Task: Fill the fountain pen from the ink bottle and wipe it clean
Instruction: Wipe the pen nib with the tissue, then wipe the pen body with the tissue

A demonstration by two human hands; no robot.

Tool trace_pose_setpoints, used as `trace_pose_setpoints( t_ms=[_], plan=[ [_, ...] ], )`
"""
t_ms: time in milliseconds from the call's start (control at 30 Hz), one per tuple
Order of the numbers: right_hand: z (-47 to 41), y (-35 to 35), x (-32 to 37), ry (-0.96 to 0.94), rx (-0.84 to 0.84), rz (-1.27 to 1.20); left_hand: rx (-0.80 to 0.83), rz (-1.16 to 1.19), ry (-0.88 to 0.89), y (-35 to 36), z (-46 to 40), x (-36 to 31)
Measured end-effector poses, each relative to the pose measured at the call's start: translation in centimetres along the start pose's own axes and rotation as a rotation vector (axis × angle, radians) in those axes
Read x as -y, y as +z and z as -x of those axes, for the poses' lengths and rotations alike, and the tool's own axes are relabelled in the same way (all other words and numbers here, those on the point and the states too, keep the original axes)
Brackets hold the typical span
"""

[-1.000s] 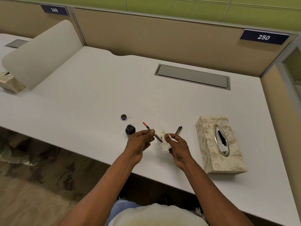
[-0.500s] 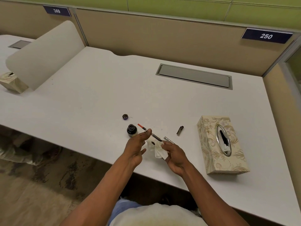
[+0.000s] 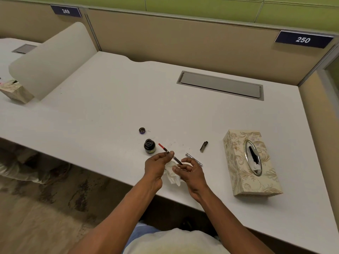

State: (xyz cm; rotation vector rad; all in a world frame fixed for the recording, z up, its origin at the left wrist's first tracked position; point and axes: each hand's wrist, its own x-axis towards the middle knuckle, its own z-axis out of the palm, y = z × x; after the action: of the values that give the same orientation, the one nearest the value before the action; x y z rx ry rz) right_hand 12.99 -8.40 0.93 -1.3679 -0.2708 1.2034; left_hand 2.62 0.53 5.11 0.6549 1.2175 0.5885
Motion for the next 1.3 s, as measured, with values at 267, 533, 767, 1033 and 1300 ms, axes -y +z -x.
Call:
trace_pose_setpoints(
  t_ms=[267, 533, 767, 1033, 1300],
  plan=[
    [0.4, -0.5, -0.3, -0.039, 0.028, 0.061, 0.008, -0.047, -0.048, -0.3, -0.7, 0.2],
    [0.7, -1.2, 1.7, -0.051, 0.094, 0.079, 0.012, -0.034, -0.04, -0.6, -1.0, 0.4],
    [-2.6, -4.3, 4.5, -0.317, -0.332, 1.0, 0.019, -0.066, -0.047, -0.8, -1.2, 0.5],
    [-4.1, -4.7, 2.4, -0.346, -0.286, 1.412, 0.053, -0.058, -0.036, -0.3, -1.1, 0.6],
    [-3.0, -3.4, 5.4, -0.391, -0.261, 0.755, 0.07, -0.183, 0.083, -0.8, -1.1, 0.7]
  ],
)
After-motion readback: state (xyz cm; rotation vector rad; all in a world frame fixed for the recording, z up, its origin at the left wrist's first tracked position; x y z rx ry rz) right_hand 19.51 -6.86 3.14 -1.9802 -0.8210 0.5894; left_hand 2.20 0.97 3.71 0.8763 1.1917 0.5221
